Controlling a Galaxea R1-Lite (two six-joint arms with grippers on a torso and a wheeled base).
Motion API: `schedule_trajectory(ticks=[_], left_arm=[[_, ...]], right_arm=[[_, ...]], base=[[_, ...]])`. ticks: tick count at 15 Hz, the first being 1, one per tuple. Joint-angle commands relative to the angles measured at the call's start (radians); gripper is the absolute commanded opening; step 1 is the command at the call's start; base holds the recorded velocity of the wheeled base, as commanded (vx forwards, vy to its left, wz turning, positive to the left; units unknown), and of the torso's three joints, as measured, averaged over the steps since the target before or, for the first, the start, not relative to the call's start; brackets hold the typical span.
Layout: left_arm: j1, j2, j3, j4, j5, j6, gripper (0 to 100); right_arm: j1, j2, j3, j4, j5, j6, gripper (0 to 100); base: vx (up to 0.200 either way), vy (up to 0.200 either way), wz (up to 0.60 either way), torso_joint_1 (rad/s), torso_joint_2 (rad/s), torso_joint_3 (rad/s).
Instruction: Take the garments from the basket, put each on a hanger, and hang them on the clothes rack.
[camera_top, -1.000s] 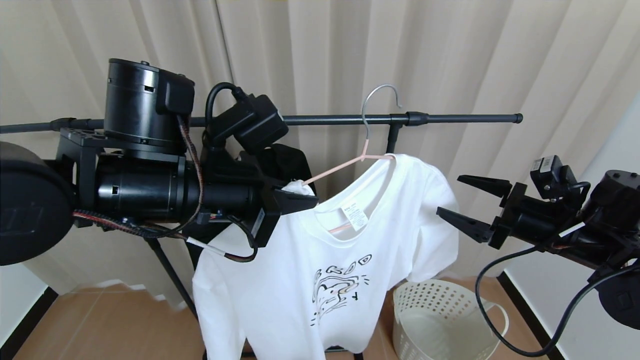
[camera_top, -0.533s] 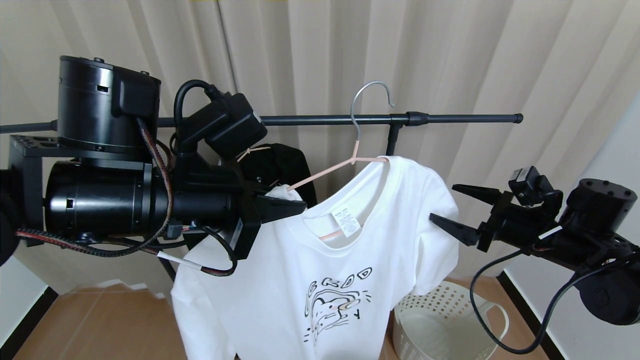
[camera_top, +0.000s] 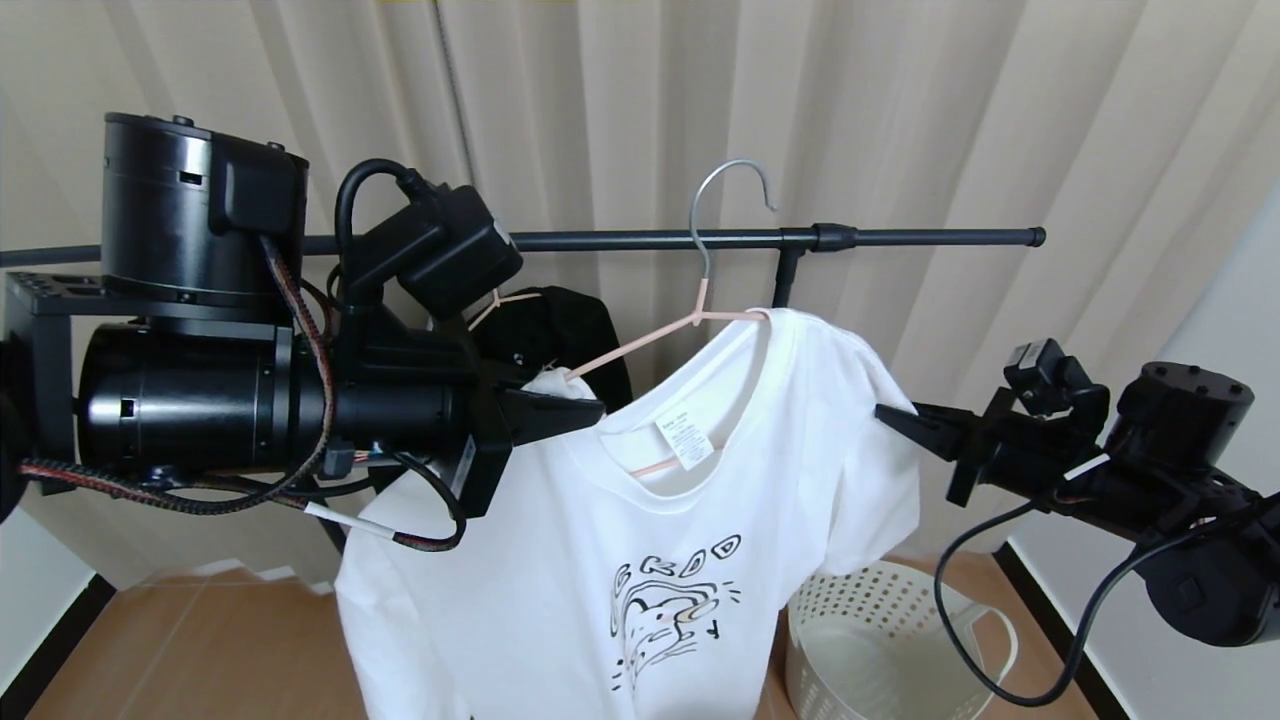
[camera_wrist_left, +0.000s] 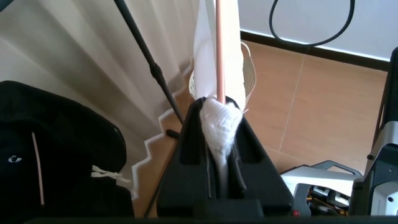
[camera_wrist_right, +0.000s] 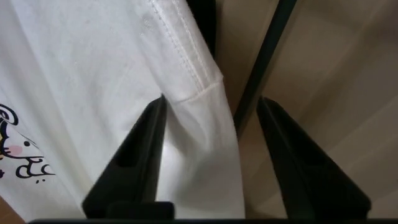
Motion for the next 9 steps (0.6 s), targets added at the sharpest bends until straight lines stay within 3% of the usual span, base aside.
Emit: schedule_trajectory(ticks=[1,4,9], left_arm=[[0.004,-0.001,0.013,-0.018,-0.001,-0.001,0],[0.006,-0.006,0.050,-0.067,0.001,-0.002,0],[0.025,-0.030,0.091,-0.067,-0.001,-0.001,0]], right_arm=[[0.000,0.003,-0.008,0.001,0.002,0.001,0],[-0.024,0.003,-0.025,0.002,0.002,0.015,0],[-0.065,0.006,-0.066,0.006,0.002,0.087,0]], base=[[0.000,0.000,0.00,0.000,0.00,0.000],[0.000,0.000,0.00,0.000,0.00,0.000],[0.000,0.000,0.00,0.000,0.00,0.000]])
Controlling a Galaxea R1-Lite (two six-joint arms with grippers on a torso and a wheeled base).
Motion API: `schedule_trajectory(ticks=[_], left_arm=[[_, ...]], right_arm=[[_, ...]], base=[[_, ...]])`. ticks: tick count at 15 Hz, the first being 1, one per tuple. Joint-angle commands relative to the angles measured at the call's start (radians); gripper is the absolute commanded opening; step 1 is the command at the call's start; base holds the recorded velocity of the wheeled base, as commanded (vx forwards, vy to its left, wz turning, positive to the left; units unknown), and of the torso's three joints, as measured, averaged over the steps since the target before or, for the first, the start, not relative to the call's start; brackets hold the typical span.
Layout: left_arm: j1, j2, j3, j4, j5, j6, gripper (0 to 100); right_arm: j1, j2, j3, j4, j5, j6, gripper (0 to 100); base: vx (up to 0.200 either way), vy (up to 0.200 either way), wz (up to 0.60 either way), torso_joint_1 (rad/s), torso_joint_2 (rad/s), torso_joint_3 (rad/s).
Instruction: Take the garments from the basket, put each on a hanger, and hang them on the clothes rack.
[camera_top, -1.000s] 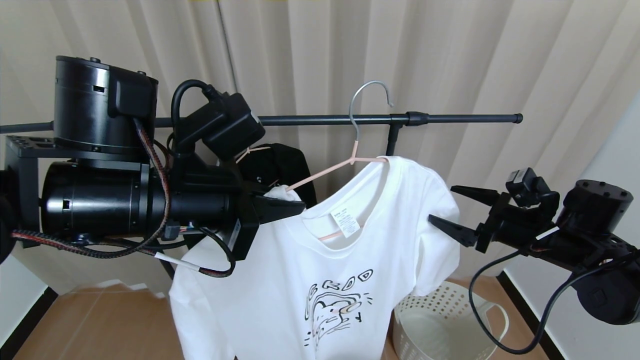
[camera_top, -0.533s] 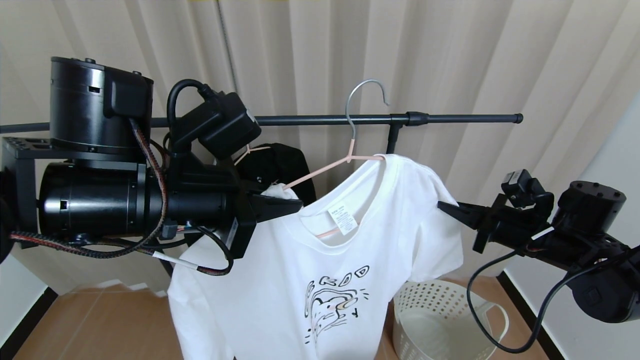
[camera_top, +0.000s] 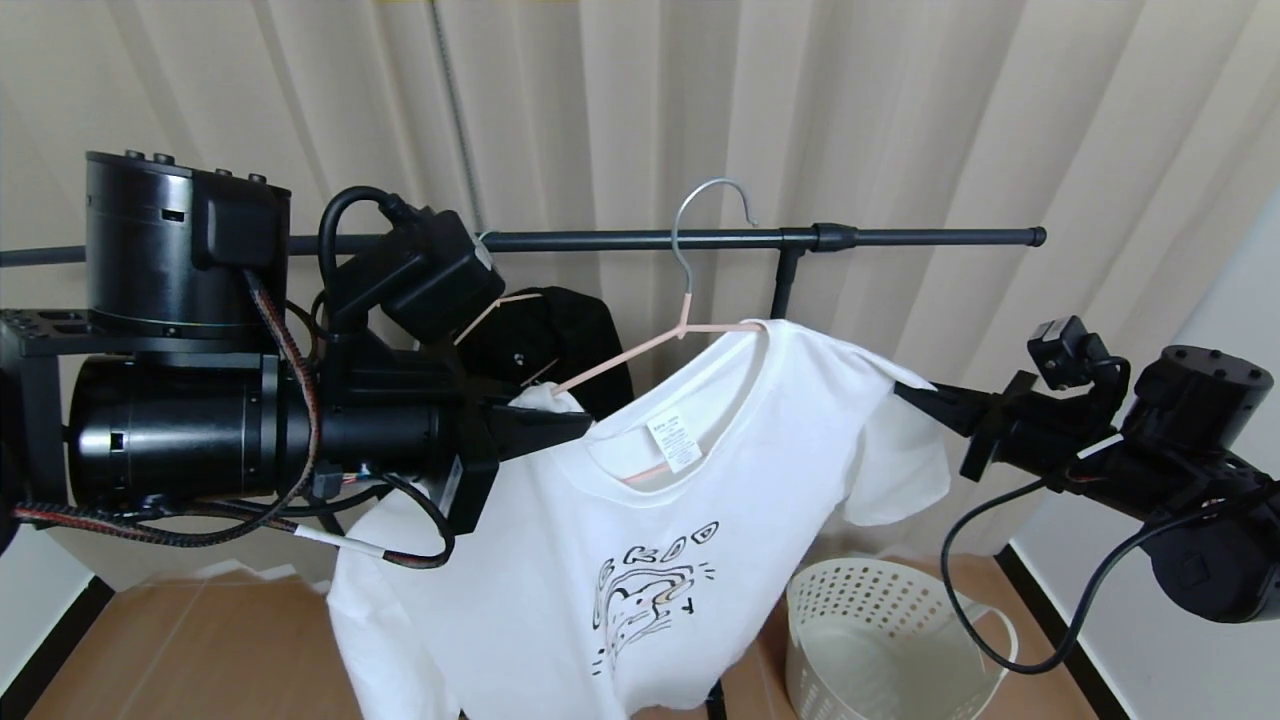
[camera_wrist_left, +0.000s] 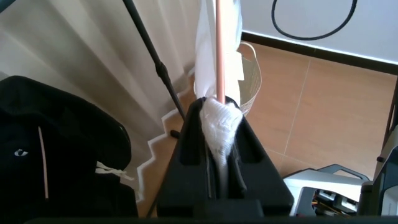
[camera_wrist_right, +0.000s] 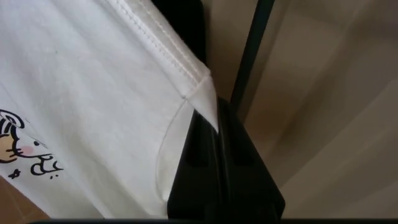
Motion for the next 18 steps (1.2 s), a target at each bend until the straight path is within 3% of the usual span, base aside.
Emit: schedule_trajectory(ticks=[1,18], left_arm=[[0.008,-0.009,0.018,0.001,-0.001,0.000,0],[0.086,-0.046,0.042,0.001,-0.004,-0.001,0]], right_arm=[[-0.010,0.001,-0.014,0.001,0.000,0.012,0],[-0.040,-0.003,-0.035,0.030,0.000,0.028,0]], base=[[0.000,0.000,0.00,0.000,0.00,0.000],[0.000,0.000,0.00,0.000,0.00,0.000]])
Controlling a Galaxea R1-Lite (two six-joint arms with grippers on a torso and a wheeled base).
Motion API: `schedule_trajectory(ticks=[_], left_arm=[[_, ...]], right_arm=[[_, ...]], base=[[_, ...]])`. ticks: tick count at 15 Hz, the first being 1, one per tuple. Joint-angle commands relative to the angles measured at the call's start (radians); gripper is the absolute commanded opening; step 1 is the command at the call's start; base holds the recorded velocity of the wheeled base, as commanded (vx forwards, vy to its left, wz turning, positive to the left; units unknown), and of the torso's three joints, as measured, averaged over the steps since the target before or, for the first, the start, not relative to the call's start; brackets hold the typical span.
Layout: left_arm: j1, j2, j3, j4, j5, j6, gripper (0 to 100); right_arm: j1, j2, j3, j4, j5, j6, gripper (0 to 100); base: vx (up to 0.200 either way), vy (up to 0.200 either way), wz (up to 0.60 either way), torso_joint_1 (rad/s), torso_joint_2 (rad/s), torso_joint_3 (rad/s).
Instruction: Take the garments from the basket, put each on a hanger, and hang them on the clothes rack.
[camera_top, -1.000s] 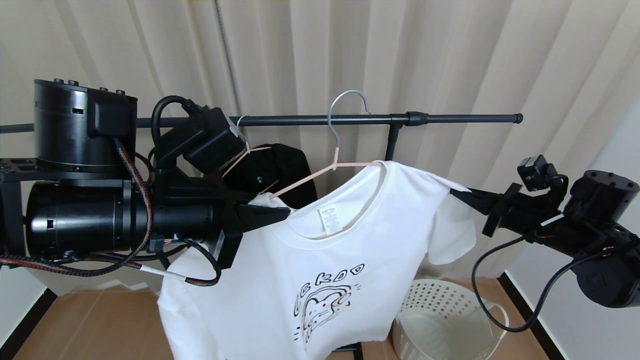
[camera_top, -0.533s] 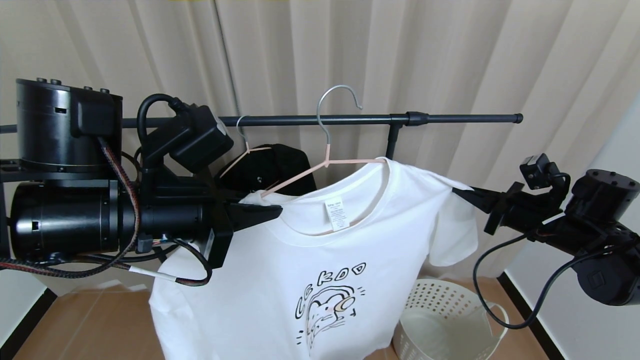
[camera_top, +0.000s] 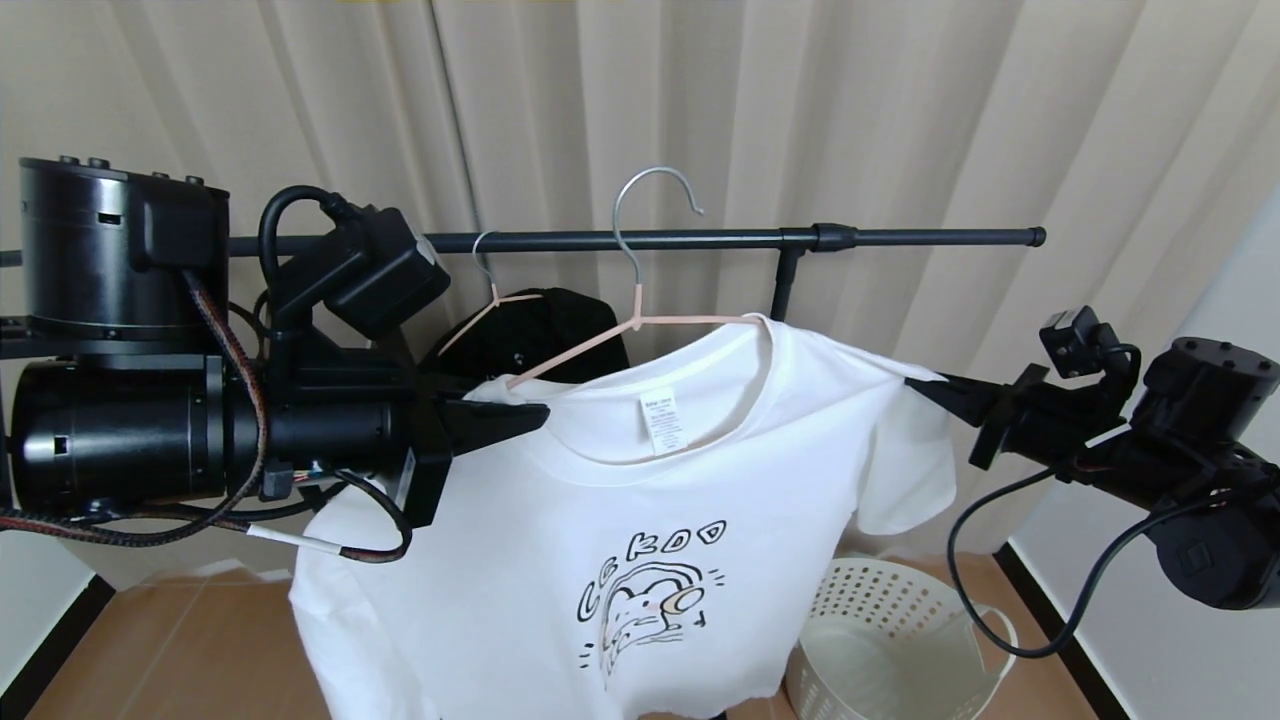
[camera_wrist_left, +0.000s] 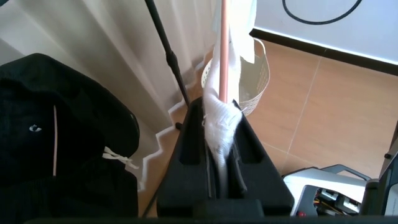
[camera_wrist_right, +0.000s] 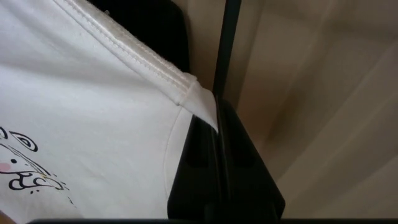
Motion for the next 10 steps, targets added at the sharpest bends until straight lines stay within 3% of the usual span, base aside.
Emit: schedule_trajectory(ticks=[1,8,9,10], left_arm=[[0.009,-0.008,0.009,-0.001,-0.001,0.001,0],[0.014,0.003,0.008,-0.015,0.001,-0.002,0],[0.014,0.013,0.008,-0.022,0.001,-0.004,0],[0.014,0.015,0.006,-0.022,0.003,-0.004,0]], right_arm=[[-0.005,-0.009,-0.008,0.019,0.000,0.000,0],[0.001,-0.024,0.020,0.017,0.000,-0.005,0],[0.003,-0.027,0.024,0.013,0.000,-0.005,100],[0.003,-0.033,0.023,0.013,0.000,-0.005,100]], base=[[0.000,0.000,0.00,0.000,0.00,0.000],[0.000,0.000,0.00,0.000,0.00,0.000],[0.000,0.000,0.00,0.000,0.00,0.000],[0.000,0.000,0.00,0.000,0.00,0.000]])
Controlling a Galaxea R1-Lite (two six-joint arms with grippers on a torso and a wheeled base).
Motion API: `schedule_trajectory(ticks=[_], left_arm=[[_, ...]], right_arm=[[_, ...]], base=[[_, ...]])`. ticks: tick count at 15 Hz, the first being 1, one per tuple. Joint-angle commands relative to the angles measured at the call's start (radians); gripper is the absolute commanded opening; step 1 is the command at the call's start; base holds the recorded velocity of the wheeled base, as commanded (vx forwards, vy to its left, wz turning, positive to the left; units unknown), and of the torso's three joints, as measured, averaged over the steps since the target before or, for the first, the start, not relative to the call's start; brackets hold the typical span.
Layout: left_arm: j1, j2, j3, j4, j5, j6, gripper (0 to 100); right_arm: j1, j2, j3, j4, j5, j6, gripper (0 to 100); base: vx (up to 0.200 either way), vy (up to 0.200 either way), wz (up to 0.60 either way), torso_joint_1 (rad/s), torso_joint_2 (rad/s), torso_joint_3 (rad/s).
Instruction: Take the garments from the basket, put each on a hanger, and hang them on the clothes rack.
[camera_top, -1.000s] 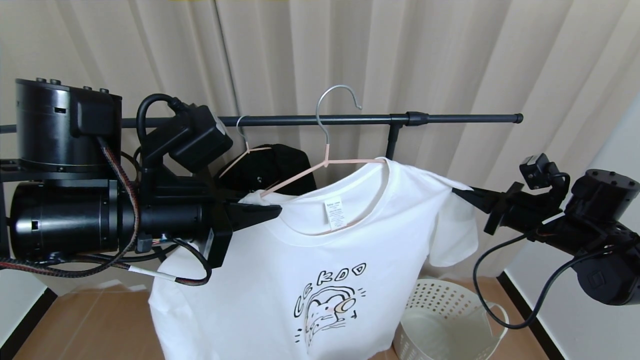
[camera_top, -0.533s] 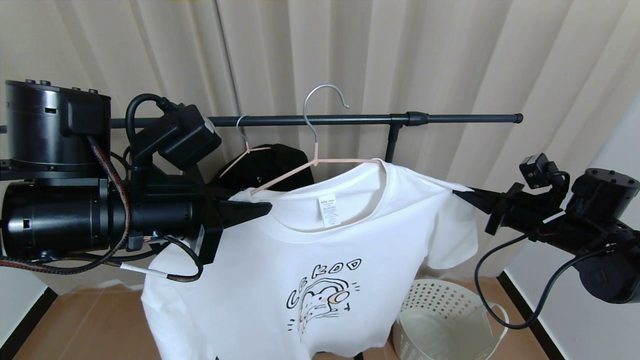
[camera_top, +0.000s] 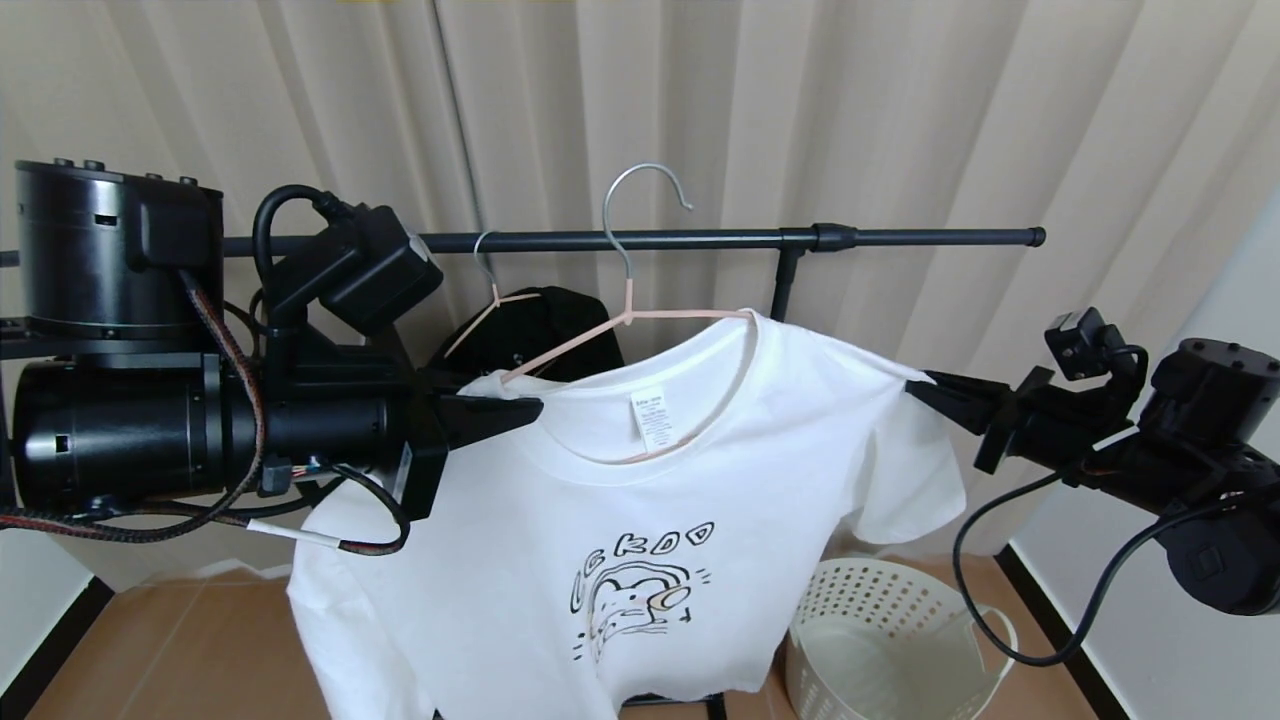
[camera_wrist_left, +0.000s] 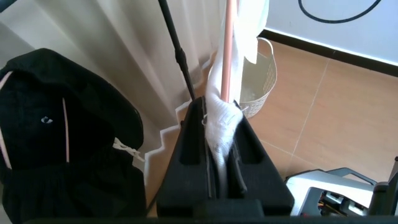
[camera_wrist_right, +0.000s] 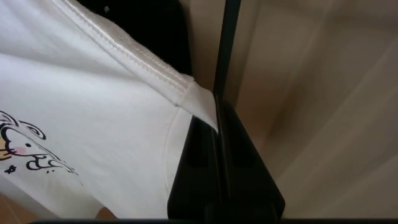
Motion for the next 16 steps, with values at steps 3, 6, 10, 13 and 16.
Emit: schedule_trajectory(ticks=[3,6,10,13,16], left_arm=[[0.001,0.009,0.001,-0.001,0.001,-0.020,0],[0.010,0.004,0.007,-0.001,0.002,-0.031,0],[0.041,-0.002,0.045,-0.001,0.004,-0.035,0],[0.075,-0.013,0.070,-0.001,0.004,-0.035,0],[0.084,-0.020,0.085,-0.001,0.024,-0.069,0]], right_arm=[[0.001,-0.021,0.004,-0.001,0.003,0.000,100],[0.010,-0.067,0.019,-0.001,0.003,0.001,100],[0.093,-0.141,0.060,0.005,-0.011,0.003,100],[0.160,-0.146,0.071,0.001,-0.106,0.001,100],[0.177,-0.153,0.082,0.001,-0.115,0.001,100]], base=[[0.000,0.000,0.00,0.000,0.00,0.000],[0.000,0.000,0.00,0.000,0.00,0.000],[0.000,0.000,0.00,0.000,0.00,0.000],[0.000,0.000,0.00,0.000,0.00,0.000],[0.000,0.000,0.00,0.000,0.00,0.000]])
